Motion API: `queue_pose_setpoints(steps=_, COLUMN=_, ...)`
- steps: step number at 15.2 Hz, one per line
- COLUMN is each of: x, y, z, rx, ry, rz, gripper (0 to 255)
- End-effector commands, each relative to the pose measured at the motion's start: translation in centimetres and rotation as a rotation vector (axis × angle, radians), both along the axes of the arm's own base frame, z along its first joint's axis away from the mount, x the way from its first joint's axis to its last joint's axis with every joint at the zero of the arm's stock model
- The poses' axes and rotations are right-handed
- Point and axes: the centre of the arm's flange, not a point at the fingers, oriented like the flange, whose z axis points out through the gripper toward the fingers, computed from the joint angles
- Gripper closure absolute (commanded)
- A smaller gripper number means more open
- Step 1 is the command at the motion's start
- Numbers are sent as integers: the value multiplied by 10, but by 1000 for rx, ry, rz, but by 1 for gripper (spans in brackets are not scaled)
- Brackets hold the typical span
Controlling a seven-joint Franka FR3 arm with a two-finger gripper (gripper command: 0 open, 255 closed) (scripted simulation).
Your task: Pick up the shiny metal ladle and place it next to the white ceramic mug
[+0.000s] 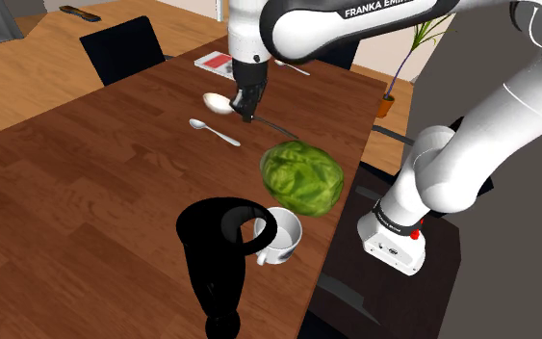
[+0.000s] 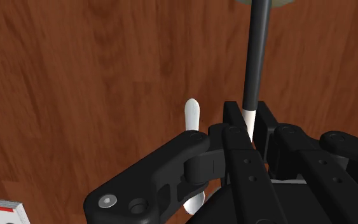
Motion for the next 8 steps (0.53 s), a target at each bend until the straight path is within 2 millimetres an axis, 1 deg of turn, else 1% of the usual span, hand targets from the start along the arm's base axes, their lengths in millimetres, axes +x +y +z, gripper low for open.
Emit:
queue_pose_setpoints(steps=1, x=-10, y=24, z=0, rx=0, ry=0, rz=-2, gripper=255)
queue_pose_setpoints(steps=8, x=-45, y=109, z=0, rx=0, ry=0, rz=-2, gripper=255)
